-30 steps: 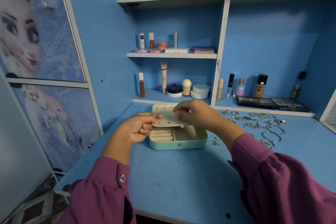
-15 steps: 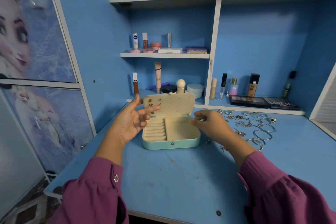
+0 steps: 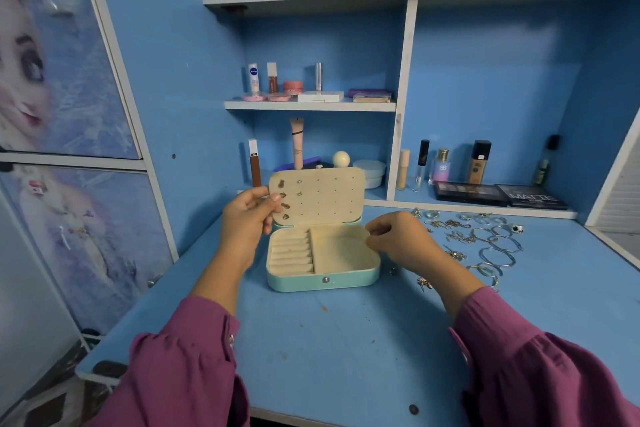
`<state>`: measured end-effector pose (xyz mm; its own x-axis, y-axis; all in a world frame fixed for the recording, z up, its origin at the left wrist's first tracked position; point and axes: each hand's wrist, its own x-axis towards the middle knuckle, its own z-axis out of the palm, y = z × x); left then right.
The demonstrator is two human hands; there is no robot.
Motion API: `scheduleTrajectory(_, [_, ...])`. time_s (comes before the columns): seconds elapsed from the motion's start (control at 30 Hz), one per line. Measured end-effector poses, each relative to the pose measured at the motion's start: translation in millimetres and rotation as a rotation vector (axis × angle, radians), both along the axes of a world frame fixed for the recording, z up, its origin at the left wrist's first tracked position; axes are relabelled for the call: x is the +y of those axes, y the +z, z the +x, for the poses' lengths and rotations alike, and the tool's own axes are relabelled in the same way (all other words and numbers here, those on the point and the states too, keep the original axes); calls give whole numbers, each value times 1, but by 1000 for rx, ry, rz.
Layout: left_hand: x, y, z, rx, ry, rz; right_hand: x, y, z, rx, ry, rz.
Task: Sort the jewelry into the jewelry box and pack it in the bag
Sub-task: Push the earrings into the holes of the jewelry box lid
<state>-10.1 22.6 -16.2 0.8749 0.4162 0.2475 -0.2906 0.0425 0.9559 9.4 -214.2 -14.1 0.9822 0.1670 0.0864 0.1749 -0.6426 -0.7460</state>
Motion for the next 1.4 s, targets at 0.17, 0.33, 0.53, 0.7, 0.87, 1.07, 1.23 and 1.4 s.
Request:
scheduleTrajectory(0.17, [-3,-2,3,-23,31,83,-4,3,-1,3,30,-15])
scheduleTrajectory(0.33, [-5,-2,4,-50,-40,47,-5,5,-1,3,55,-33])
scheduleTrajectory(0.53, [-10,-1,8,-56,-124,-55,-7,5,-1,-1,68,-38])
scheduleTrajectory(0.7, [-13,-1,9,8,-125,-62,-7,5,-1,11,87,-31])
scheduleTrajectory(0.87, [-16,2,9,22,-123,-64,-10,4,1,28,104,-11])
scheduleTrajectory(1.07, [-15,5,9,30,-102,-20,-18,8,1,67,184,23])
scheduleTrajectory(1.23, [-17,5,11,42,-99,-11,-22,9,0,87,205,60])
scheduleTrajectory(1.4, [-17,6,12,42,-98,16,-22,9,1,97,205,60])
